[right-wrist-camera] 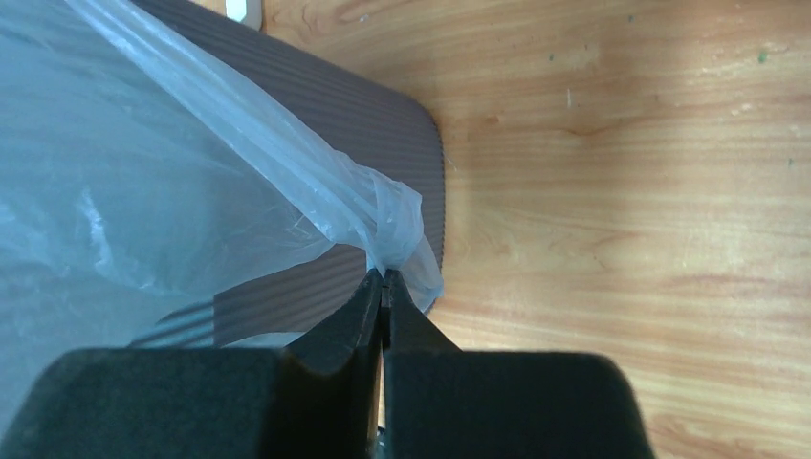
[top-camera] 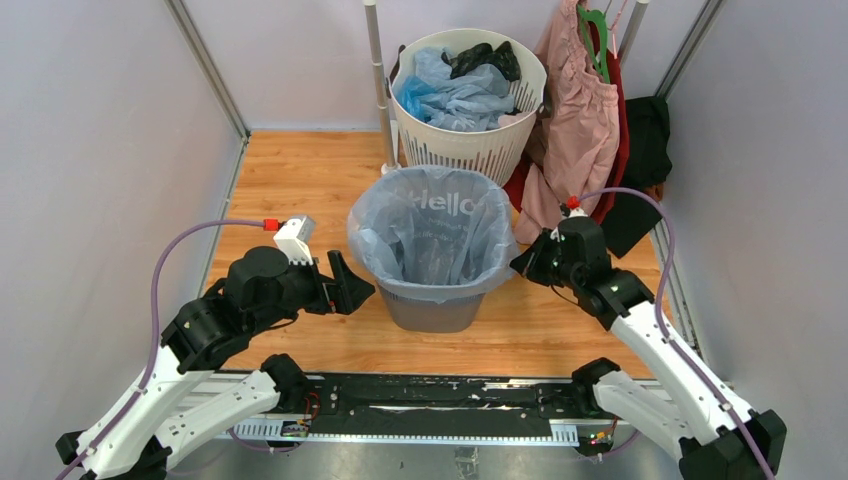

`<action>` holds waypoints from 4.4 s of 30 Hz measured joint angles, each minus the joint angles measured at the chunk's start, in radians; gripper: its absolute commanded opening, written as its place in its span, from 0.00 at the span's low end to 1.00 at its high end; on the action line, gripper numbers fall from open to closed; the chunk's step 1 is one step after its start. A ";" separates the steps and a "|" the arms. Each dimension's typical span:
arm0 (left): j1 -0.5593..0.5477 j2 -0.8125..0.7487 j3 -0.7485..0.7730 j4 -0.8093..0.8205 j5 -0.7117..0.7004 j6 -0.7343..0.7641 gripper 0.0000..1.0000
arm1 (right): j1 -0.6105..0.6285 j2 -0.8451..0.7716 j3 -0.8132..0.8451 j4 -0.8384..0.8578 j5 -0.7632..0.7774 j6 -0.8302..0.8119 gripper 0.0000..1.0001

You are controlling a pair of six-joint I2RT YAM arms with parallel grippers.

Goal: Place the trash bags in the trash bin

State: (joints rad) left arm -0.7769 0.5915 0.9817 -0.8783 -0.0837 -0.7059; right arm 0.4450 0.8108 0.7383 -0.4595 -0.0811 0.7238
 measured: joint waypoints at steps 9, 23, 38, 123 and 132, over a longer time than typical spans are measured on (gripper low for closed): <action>0.000 -0.001 0.000 0.000 -0.003 0.000 1.00 | 0.000 0.138 -0.003 0.182 -0.013 0.010 0.00; 0.000 -0.004 0.000 0.000 -0.007 0.000 1.00 | 0.021 0.125 0.179 -0.131 0.023 -0.061 0.59; 0.000 -0.006 0.146 -0.045 -0.006 0.005 1.00 | 0.021 0.396 0.937 -0.522 0.134 -0.398 0.75; 0.000 0.021 0.241 -0.135 -0.043 0.048 1.00 | 0.164 0.893 1.181 -0.499 0.079 -0.836 0.43; 0.000 0.020 0.241 -0.149 -0.040 0.046 0.99 | 0.164 0.803 1.088 -0.530 0.093 -0.754 0.10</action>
State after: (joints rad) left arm -0.7769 0.6113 1.2224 -1.0271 -0.1242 -0.6601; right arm 0.6094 1.6142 1.8259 -0.9894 0.0124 -0.0303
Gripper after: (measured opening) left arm 0.994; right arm 0.170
